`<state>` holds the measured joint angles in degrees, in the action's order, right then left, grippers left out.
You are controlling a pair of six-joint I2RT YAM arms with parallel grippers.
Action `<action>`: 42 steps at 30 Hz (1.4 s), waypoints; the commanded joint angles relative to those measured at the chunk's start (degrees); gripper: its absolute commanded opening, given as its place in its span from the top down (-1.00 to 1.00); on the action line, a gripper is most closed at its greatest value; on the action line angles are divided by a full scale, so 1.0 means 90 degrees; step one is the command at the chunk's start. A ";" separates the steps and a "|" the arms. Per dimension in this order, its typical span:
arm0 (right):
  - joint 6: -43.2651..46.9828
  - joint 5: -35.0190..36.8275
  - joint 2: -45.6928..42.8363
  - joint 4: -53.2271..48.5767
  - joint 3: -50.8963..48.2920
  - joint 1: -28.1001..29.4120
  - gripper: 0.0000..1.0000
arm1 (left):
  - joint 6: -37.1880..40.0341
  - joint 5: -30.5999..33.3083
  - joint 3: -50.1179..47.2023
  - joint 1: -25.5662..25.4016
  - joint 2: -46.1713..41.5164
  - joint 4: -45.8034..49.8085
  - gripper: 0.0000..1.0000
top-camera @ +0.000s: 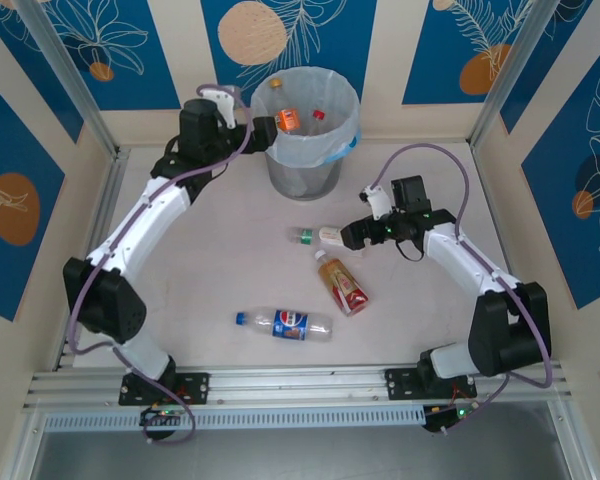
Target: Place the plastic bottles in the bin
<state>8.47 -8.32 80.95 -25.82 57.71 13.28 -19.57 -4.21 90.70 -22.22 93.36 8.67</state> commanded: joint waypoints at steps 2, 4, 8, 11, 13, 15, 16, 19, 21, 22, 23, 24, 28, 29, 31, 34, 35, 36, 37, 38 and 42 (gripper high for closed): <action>0.1546 -0.0303 0.0361 -0.0745 0.0431 0.0026 -0.94 | -0.0171 0.0429 -0.0950 -0.0037 -0.0747 -0.0731 -0.99; 0.2020 -0.0229 0.0554 -0.0989 0.0588 0.0065 -0.93 | -0.0232 0.0574 -0.1329 -0.0032 -0.0983 -0.0782 -0.99; 0.2699 0.0245 0.1150 -0.1501 0.1030 0.0126 -0.92 | -0.0308 0.0926 -0.1902 -0.0034 -0.1357 -0.0703 -0.99; 0.3004 0.0546 0.1593 -0.1658 0.1359 0.0162 -0.91 | -0.0306 0.1155 -0.2184 -0.0022 -0.1572 -0.0525 -0.99; 0.3156 0.0598 0.1848 -0.1744 0.1555 0.0165 -0.90 | -0.0301 0.1298 -0.2356 -0.0022 -0.1710 -0.0390 -0.99; 0.3359 0.0652 0.2084 -0.1834 0.1718 0.0166 -0.91 | -0.0295 0.1468 -0.2558 -0.0022 -0.1854 -0.0266 -0.99; 0.3447 0.0669 0.2167 -0.1886 0.1779 0.0176 -0.90 | -0.0298 0.1540 -0.2629 -0.0022 -0.1916 -0.0215 -0.99; 0.3728 0.0665 0.2461 -0.2127 0.1974 0.0201 -0.91 | -0.0306 0.1799 -0.2876 -0.0002 -0.2095 -0.0073 -0.99; 0.3890 0.0744 0.2595 -0.2197 0.2042 0.0198 -0.91 | -0.0331 0.1903 -0.2994 0.0017 -0.2191 0.0016 -0.99; 0.3972 0.0782 0.2650 -0.2199 0.2069 0.0199 -0.91 | -0.0349 0.1939 -0.3029 0.0017 -0.2221 0.0058 -0.99; 0.4057 0.0813 0.2706 -0.2194 0.2098 0.0206 -0.91 | -0.0363 0.1978 -0.3074 0.0027 -0.2256 0.0097 -0.99; 0.4123 0.0835 0.2766 -0.2198 0.2137 0.0209 -0.91 | -0.0390 0.2017 -0.3116 0.0036 -0.2275 0.0134 -0.99; 0.4432 0.0911 0.2936 -0.2126 0.2202 0.0320 -0.90 | -0.0512 0.2077 -0.3296 0.0059 -0.2341 0.0199 -0.99; 0.4532 0.0925 0.2975 -0.2082 0.2191 0.0357 -0.90 | -0.0538 0.2102 -0.3338 0.0058 -0.2355 0.0238 -0.99; 0.4674 0.0925 0.3040 -0.1985 0.2211 0.0422 -0.90 | -0.0574 0.2158 -0.3391 0.0066 -0.2375 0.0293 -0.99; 0.4790 0.0861 0.3212 -0.2077 0.2385 0.0459 -0.89 | -0.0615 0.2291 -0.3464 0.0076 -0.2450 0.0360 -0.99; 0.4810 0.0897 0.3327 -0.2180 0.2500 0.0475 -0.88 | -0.0627 0.2332 -0.3491 0.0087 -0.2477 0.0380 -0.99; 0.4794 0.0975 0.3409 -0.2221 0.2572 0.0489 -0.86 | -0.0654 0.2363 -0.3518 0.0081 -0.2508 0.0382 -0.99; 0.4758 0.1108 0.3506 -0.2215 0.2626 0.0504 -0.85 | -0.0657 0.2385 -0.3553 0.0094 -0.2550 0.0384 -0.99; 0.4752 0.1188 0.3575 -0.2188 0.2656 0.0527 -0.85 | -0.0667 0.2397 -0.3583 0.0096 -0.2588 0.0385 -0.99; 0.4666 0.1194 0.3688 -0.1895 0.2621 0.0613 -0.84 | -0.0679 0.2495 -0.3699 0.0113 -0.2728 0.0380 -0.99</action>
<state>49.63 2.20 113.36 -43.44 80.40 18.13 -25.10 16.29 58.37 -21.74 70.59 11.62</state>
